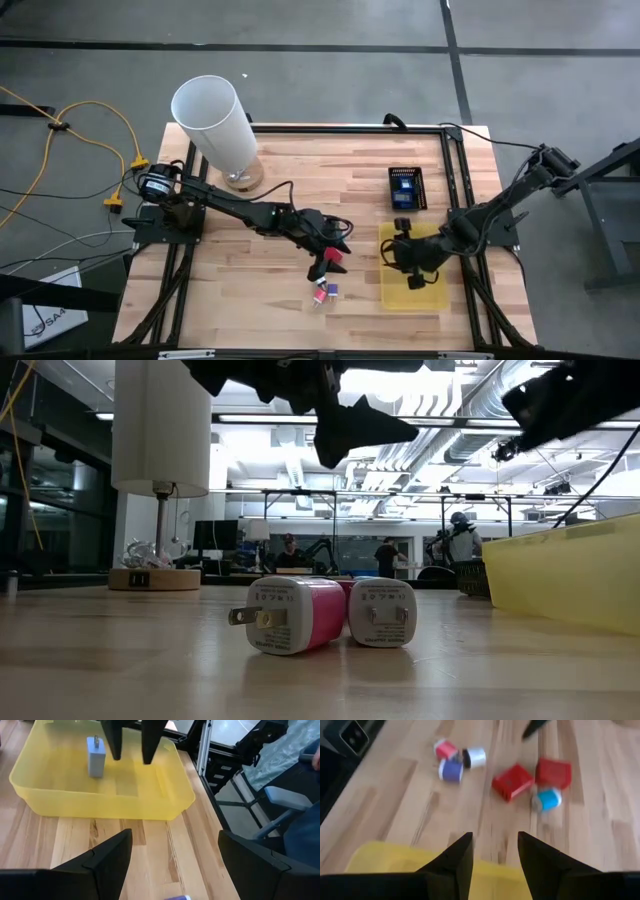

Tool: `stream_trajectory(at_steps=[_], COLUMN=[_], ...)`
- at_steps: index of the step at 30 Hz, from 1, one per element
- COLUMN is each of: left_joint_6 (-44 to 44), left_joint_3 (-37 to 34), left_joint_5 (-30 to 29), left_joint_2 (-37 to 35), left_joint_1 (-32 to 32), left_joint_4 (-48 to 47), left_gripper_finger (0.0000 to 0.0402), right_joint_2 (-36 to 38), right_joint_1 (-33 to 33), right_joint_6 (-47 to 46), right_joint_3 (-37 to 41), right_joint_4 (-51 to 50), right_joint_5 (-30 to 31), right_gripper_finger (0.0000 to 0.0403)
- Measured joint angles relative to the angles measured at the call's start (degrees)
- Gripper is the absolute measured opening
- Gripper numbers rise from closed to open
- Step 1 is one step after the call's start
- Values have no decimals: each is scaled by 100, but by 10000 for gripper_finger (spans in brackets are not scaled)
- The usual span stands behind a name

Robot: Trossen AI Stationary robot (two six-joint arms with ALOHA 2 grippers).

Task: Pick & Place Office items
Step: Put the bottom red charger adapter into the yellow bin

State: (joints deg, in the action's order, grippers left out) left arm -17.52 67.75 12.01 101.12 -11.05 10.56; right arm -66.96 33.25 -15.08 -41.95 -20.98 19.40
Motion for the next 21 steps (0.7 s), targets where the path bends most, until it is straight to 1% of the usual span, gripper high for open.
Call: stream_trajectory(at_steps=[7,16,19,21], left_joint_6=[-9,33,444,1011], left_joint_3=[0,0,0,0], left_joint_5=[0,17,122,134], left_joint_2=[0,0,0,0], left_joint_1=[0,0,0,0], left_joint_4=[-263,-582,-903,-1143], left_gripper_finger=[287,287,287,287], right_joint_2=[0,0,0,0], right_joint_1=[-183,-229,-229,-229], right_joint_6=[484,489,489,488], right_joint_3=[0,0,0,0], right_joint_4=[507,788,794,796], right_joint_5=[-5,-7,-7,-7], right_gripper_finger=[142,142,142,142])
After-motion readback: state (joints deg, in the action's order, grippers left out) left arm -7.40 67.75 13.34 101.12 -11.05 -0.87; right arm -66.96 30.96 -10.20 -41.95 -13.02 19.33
